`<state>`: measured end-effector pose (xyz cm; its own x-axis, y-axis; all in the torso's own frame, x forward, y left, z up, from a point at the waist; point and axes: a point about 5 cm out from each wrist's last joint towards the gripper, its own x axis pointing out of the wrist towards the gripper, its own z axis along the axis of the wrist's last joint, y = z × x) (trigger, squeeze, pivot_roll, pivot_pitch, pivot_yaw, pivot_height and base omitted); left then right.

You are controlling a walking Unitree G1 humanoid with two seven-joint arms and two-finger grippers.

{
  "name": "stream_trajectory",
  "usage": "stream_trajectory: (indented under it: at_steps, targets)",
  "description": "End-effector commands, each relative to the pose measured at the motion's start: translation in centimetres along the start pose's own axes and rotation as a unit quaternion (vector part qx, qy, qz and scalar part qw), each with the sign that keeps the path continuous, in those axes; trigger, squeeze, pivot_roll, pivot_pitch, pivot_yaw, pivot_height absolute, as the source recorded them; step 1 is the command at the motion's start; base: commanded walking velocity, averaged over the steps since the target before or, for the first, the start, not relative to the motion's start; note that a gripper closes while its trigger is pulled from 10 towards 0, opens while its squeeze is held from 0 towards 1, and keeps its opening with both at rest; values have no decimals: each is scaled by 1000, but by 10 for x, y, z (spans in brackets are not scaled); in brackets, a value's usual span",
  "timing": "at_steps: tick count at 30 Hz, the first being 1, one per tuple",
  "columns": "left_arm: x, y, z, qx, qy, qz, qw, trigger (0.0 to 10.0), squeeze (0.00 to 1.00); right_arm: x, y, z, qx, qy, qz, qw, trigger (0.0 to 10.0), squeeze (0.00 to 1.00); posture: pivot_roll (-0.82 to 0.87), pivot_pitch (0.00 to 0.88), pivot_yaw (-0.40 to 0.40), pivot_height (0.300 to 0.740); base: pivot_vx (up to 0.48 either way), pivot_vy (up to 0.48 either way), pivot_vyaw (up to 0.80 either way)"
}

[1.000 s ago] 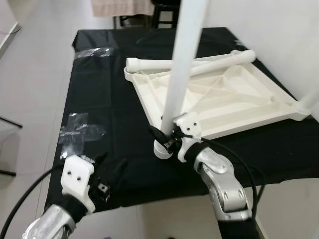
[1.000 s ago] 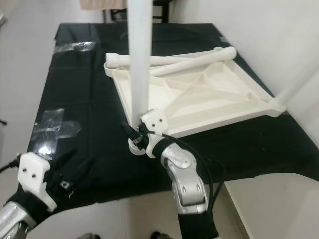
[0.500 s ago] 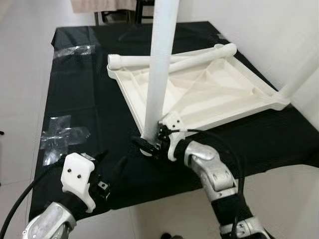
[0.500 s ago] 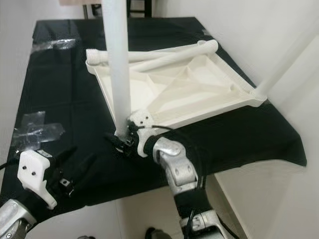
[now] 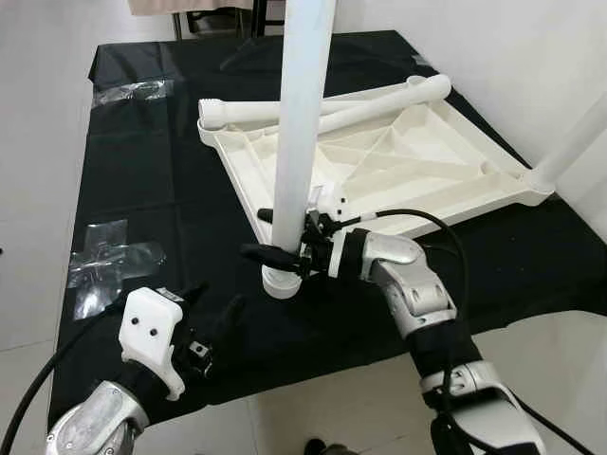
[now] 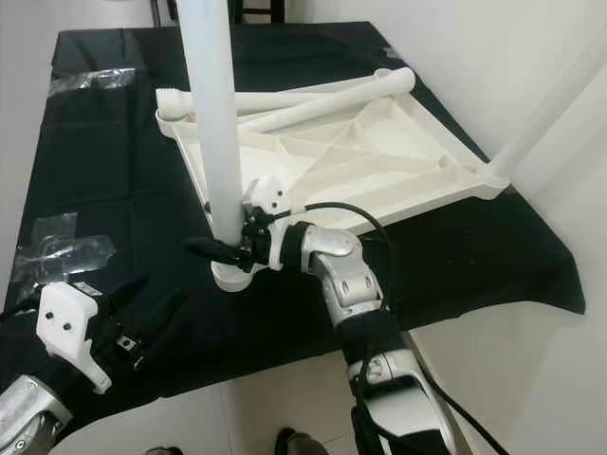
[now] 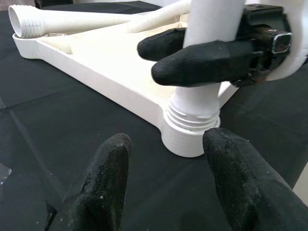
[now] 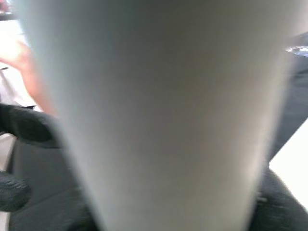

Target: Building children table

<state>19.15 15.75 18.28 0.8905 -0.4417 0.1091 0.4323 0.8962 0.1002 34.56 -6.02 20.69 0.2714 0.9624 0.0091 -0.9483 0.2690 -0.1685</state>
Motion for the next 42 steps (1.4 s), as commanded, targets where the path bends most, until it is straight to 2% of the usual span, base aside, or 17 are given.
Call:
stream_trajectory:
  at_steps: [1, 10, 14, 15, 16, 17, 18, 20, 23, 28, 29, 33, 34, 37, 40, 41, 42]
  targets:
    - [-1, -2, -3, -5, 6, 0, 1000, 10000, 0, -1, -2, -1, 10, -12, 16, 1000, 0, 0, 184, 219, -131, 740, 0, 0, 0]
    - [-2, -3, -3, -7, 5, 0, 1000, 10000, 0, -13, -2, -6, 25, -21, 30, 999, 0, 0, 169, 223, -127, 740, 0, 0, 0]
    - [-3, -5, -3, -10, 8, -4, 1000, 10000, 0, -29, 0, -23, 23, 19, -111, 993, 0, 0, 164, 230, -138, 740, 0, 0, 0]
    - [-4, -5, -3, -11, 8, -4, 1000, 10000, 0, -35, -1, -30, 15, 41, -223, 974, 0, 0, 166, 232, -140, 740, 0, 0, 0]
    - [-4, -5, -3, -11, 8, -4, 1000, 10000, 0, -35, -1, -30, 15, 41, -223, 974, 0, 0, 166, 232, -140, 740, 0, 0, 0]
    - [-5, -5, -3, -10, 9, -4, 1000, 10000, 0, -46, -2, -35, -10, 71, -339, 938, 0, 0, 168, 234, -138, 740, 0, 0, 0]
    - [-6, -3, -3, -14, 8, -2, 1000, 10000, 0, -49, 19, -43, 5, 91, -377, 922, 0, 0, 155, 247, -118, 740, 0, 0, 0]
    - [-6, -2, -2, -16, 8, -1, 1000, 10000, 0, -50, 34, -48, 20, 100, -385, 917, 0, 0, 155, 247, -118, 740, 0, 0, 0]
    - [-4, -4, -4, -18, 11, -13, 1000, 10000, 0, -40, 50, -49, 24, 97, -344, 934, 0, 0, 142, 239, -109, 740, 0, 0, 0]
    - [-1, -7, -5, -17, 12, -21, 1000, 10000, 0, -30, 42, -44, 21, 88, -327, 941, 0, 0, 149, 236, -112, 740, 0, 0, 0]
    - [-2, -4, -5, -15, 11, -15, 1000, 10000, 0, -27, 38, -42, 23, 85, -324, 942, 10000, 0, 150, 234, -110, 740, 0, 0, 0]
    - [-3, -2, -4, -13, 11, -10, 1000, 10000, 0, -25, 36, -41, 25, 84, -327, 941, 10000, 0, 150, 234, -110, 740, 0, 0, 0]
    - [-2, 0, -3, -11, 8, -9, 1000, 10000, 0, -11, 33, -22, 28, 32, -228, 973, 10000, 1000, 151, 227, -109, 740, 0, 0, 0]
    - [-2, 0, -3, -11, 8, -9, 1000, 10000, 0, -11, 33, -22, 28, 32, -228, 973, 10000, 1000, 151, 227, -109, 740, 0, 0, 0]
    - [-1, -1, -3, -10, 6, -9, 1000, 10000, 0, -5, 36, 2, -35, -13, -36, 999, 10000, 902, 161, 227, -114, 740, 0, 0, 0]
    - [-1, -1, -3, -10, 6, -9, 1000, 10000, 0, -5, 36, 2, -35, -13, -36, 999, 10000, 902, 161, 227, -114, 740, 0, 0, 0]
    - [-1, 0, -2, -9, 6, -8, 1000, 10000, 0, -7, 37, 3, -38, -9, 10, 999, 10000, 0, 165, 226, -118, 740, 0, 0, 0]
